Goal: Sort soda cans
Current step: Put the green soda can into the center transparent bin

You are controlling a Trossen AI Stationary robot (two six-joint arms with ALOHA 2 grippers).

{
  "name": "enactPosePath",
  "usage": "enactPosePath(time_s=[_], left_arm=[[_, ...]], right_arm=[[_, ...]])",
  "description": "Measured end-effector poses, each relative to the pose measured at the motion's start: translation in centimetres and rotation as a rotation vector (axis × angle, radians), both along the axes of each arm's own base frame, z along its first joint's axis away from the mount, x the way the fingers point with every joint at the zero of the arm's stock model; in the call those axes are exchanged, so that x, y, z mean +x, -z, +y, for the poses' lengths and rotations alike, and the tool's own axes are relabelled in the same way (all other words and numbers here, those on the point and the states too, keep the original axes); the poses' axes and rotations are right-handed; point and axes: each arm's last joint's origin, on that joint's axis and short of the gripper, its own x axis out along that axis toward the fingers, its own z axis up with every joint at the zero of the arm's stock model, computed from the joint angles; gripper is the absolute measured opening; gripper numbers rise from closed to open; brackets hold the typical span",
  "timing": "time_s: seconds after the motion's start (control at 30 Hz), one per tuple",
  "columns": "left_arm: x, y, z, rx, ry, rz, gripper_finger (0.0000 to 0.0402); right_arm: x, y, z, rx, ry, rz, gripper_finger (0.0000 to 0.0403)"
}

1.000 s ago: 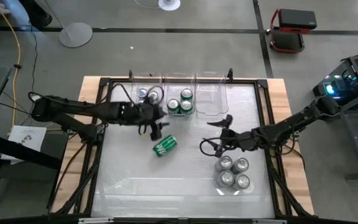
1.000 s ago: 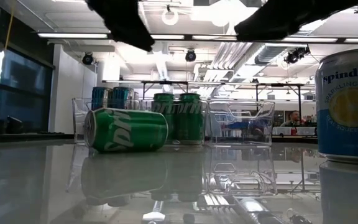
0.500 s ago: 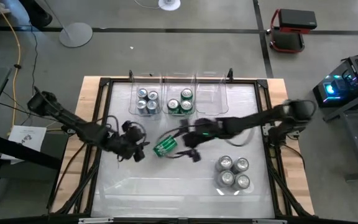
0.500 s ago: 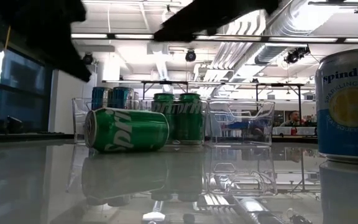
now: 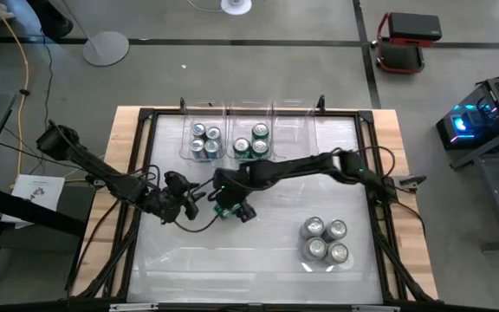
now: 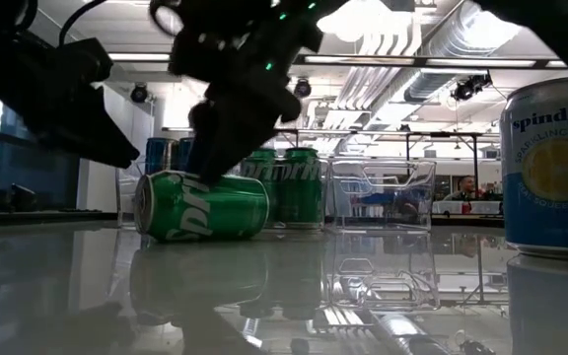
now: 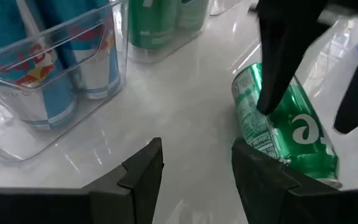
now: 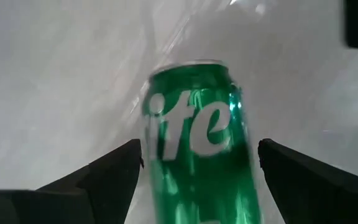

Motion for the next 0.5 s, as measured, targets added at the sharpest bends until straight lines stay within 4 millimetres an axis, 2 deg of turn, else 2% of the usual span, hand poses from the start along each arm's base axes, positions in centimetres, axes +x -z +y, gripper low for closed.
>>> enactPosePath(time_s=[0.1, 0.27, 0.5], left_arm=[[0.0, 0.0, 0.0, 0.002, -0.001, 0.000, 0.0172], [-0.1, 0.0, 0.1, 0.037, -0.023, -0.003, 0.0172], [-0.4, 0.2, 0.3, 0.052, -0.050, 0.011, 0.0172]], right_arm=[[0.8, 1.7, -0.3, -0.013, -0.018, 0.052, 0.0314], [1.1, 3.2, -0.3, -0.010, -0.048, 0.096, 0.0315], [1.1, 4.2, -2.0, 0.130, 0.012, 0.110, 0.0303]])
